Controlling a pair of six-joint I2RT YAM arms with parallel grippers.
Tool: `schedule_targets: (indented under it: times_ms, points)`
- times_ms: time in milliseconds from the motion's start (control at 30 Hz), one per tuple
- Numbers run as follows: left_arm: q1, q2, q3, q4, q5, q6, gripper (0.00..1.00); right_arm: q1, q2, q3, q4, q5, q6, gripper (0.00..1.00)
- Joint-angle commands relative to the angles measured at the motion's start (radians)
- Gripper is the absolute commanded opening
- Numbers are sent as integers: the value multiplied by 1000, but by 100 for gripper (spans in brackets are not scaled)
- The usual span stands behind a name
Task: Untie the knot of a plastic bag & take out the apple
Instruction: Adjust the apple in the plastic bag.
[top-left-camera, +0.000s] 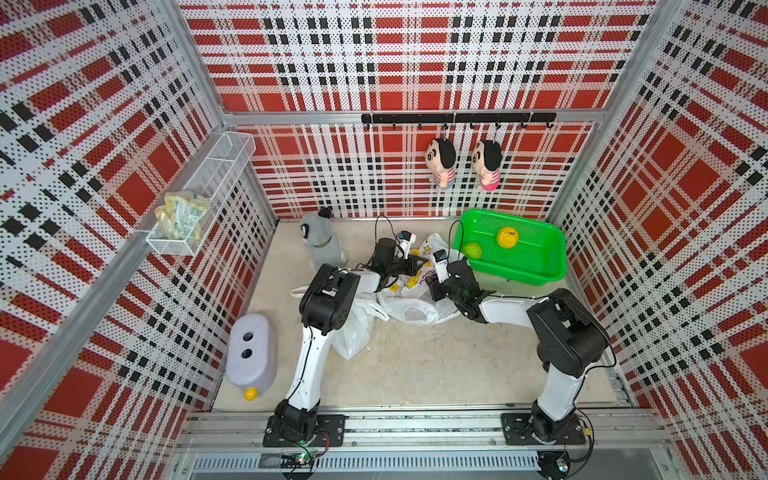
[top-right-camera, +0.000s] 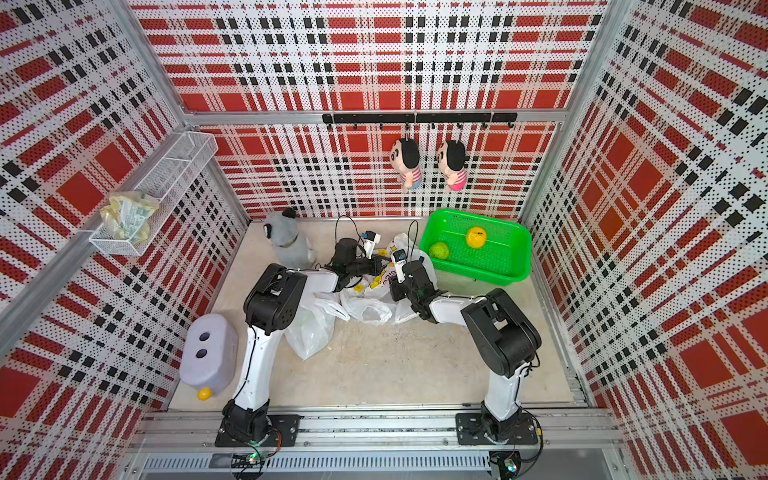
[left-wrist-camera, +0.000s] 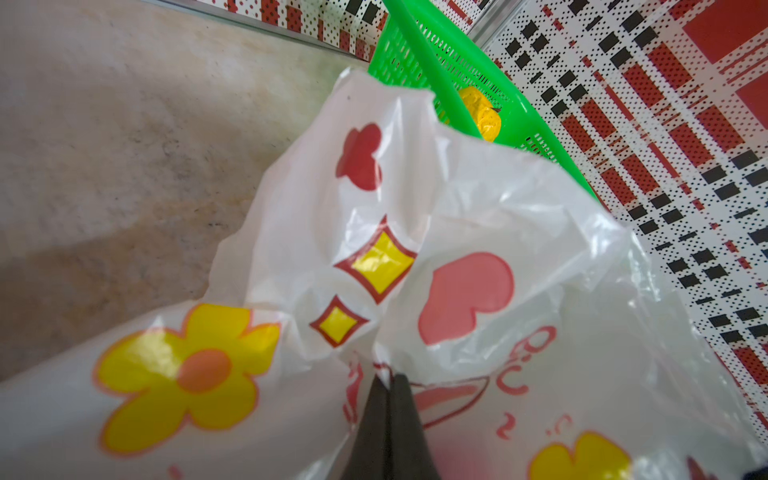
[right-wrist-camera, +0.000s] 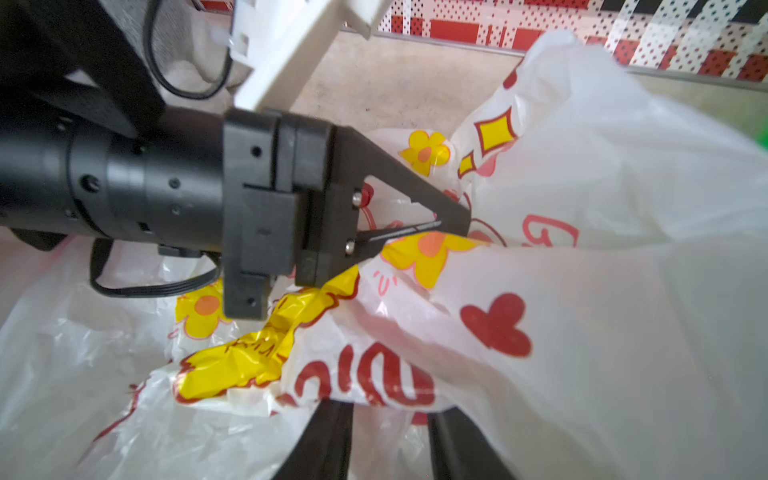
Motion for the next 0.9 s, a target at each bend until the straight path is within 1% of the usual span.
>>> schedule_targets:
  times_ms: [0,100,200,367,433,500,533,633,700,867]
  points:
    - [-2,27,25,-11,26,13,0,1,-12,17,55,-12,-28,36]
    - [-3,31,30,-12,36,12,0,2,13,11,43,-38,-35,43]
    - [-4,35,37,-16,41,11,0,-4,40,29,9,-52,-43,56]
    - [-8,39,49,-27,49,12,0,-31,95,93,-48,-169,-46,71]
    - [-9,39,54,-31,55,13,0,-42,118,116,-55,-183,-33,77]
    - [-11,45,64,-42,62,18,0,-45,143,155,-95,-182,-44,94]
    - [-13,48,70,-51,65,21,0,-45,153,174,-118,-167,-43,100]
    - [-15,54,83,-72,68,33,0,-42,173,218,-182,-90,-37,100]
    - [-15,57,89,-81,69,36,0,-43,168,217,-186,-25,-16,100]
    - [-15,64,103,-91,78,39,0,-47,167,227,-187,81,11,100]
